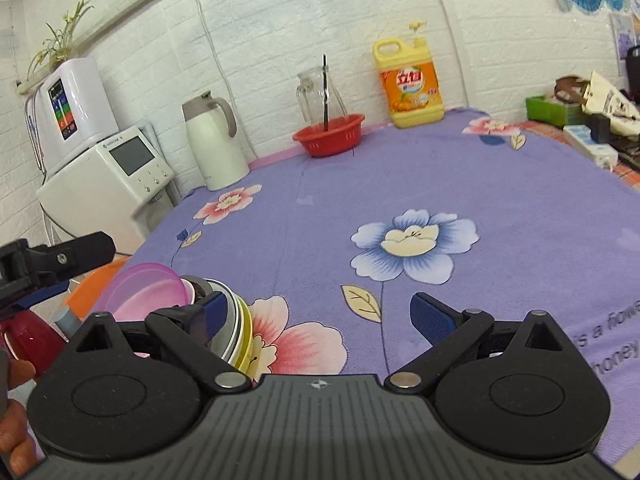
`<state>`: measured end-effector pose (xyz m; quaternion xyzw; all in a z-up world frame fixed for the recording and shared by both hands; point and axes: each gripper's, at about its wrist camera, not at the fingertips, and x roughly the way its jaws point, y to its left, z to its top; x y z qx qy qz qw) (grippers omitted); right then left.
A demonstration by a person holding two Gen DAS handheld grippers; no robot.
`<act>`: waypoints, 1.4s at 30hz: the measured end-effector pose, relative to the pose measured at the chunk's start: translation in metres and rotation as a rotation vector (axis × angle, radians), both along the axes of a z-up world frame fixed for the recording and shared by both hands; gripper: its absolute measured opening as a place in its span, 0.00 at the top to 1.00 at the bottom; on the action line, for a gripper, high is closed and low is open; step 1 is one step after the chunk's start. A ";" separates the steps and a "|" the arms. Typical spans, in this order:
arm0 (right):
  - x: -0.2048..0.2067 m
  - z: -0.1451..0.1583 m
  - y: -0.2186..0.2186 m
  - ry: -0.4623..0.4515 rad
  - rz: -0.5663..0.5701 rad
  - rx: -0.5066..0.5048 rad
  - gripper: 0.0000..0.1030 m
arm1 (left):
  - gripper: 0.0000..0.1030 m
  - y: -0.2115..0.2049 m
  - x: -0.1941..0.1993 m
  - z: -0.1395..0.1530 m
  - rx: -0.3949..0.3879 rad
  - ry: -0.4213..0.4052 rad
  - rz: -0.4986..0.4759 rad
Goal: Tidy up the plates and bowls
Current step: 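Lower the dish stack onto the tablecloth with the left tool and release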
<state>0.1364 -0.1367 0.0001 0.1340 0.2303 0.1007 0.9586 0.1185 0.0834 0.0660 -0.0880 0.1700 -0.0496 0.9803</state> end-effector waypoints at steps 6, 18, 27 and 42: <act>-0.026 0.003 -0.004 -0.045 -0.008 -0.008 0.00 | 0.02 -0.010 -0.024 -0.003 0.017 0.018 -0.031; -0.074 -0.007 -0.002 -0.075 -0.032 -0.087 0.00 | 0.01 -0.021 -0.077 -0.028 0.042 0.057 -0.013; -0.123 -0.026 -0.005 -0.045 -0.119 -0.157 0.00 | 0.01 -0.026 -0.120 -0.050 0.095 0.069 0.033; -0.143 -0.042 -0.030 -0.004 -0.114 -0.078 0.00 | 0.01 -0.041 -0.125 -0.050 0.130 0.060 0.018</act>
